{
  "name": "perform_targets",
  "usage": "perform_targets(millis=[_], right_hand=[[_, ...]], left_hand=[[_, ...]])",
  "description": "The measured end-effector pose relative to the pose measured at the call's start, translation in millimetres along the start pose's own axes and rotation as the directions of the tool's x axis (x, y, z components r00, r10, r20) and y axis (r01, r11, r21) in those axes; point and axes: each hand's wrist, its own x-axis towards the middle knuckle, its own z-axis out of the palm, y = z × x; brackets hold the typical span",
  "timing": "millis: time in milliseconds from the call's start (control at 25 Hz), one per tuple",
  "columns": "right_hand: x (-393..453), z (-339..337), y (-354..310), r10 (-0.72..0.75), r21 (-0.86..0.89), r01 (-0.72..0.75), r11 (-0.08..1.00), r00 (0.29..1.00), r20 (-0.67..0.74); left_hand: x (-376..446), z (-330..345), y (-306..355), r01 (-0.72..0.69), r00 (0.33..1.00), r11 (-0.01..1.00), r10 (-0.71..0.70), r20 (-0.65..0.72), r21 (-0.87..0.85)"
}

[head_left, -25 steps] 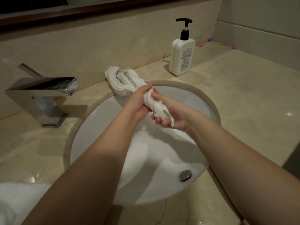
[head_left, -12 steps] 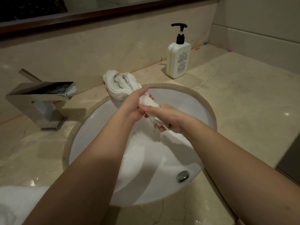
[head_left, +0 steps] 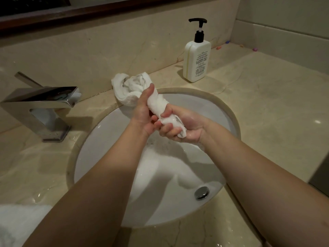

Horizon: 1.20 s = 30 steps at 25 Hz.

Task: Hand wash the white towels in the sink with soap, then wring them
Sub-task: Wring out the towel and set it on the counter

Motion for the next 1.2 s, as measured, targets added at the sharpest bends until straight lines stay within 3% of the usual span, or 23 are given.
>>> perform_targets(millis=[120, 200, 360, 440, 640, 720, 760, 880, 920, 1080, 1200], right_hand=[[4, 6, 4, 0.024, -0.066, -0.027, 0.997, 0.998, -0.052], [6, 9, 5, -0.039, -0.155, 0.006, 0.988, 0.976, -0.212], [16, 16, 13, -0.313, -0.482, 0.014, 0.876, 0.776, -0.547], [21, 13, 16, -0.420, -0.637, -0.062, 0.768, 0.702, -0.575], [21, 10, 25, -0.644, -0.819, -0.021, 0.574, 0.606, -0.467], [17, 9, 24, -0.640, -0.826, -0.020, 0.563, 0.622, -0.451], [14, 8, 23, -0.604, -0.805, 0.002, 0.593, 0.662, -0.444], [6, 1, 16, -0.354, -0.616, 0.063, 0.785, 0.862, -0.364], [5, -2, 14, -0.293, -0.557, 0.068, 0.828, 0.898, -0.327], [8, -7, 6, -0.180, -0.256, 0.107, 0.961, 0.942, -0.282], [3, -8, 2, -0.130, 0.024, 0.138, 0.990, 0.969, -0.209]], left_hand=[[-8, 5, 1, -0.003, 0.999, 0.971, 0.015, 0.048, -0.239], [-10, 12, 1, -0.008, 1.000, 0.971, 0.006, -0.009, -0.238], [-10, 30, 4, 0.045, 0.973, 0.997, -0.059, -0.224, -0.066], [-11, 35, 4, 0.052, 0.958, 0.997, -0.066, -0.279, -0.060], [-12, 37, 6, 0.036, 0.951, 0.997, -0.054, -0.304, -0.065], [-10, 34, 3, 0.064, 0.951, 0.996, -0.080, -0.300, -0.064], [-8, 34, 1, 0.063, 0.949, 0.996, -0.077, -0.304, -0.056], [-6, 29, 3, 0.044, 0.944, 0.999, -0.033, -0.328, 0.025], [-6, 25, 5, 0.035, 0.951, 0.998, -0.019, -0.308, 0.049], [-7, 8, 9, 0.056, 0.996, 0.995, -0.061, -0.068, -0.077], [-7, 3, 11, 0.071, 0.997, 0.997, -0.071, -0.014, -0.038]])
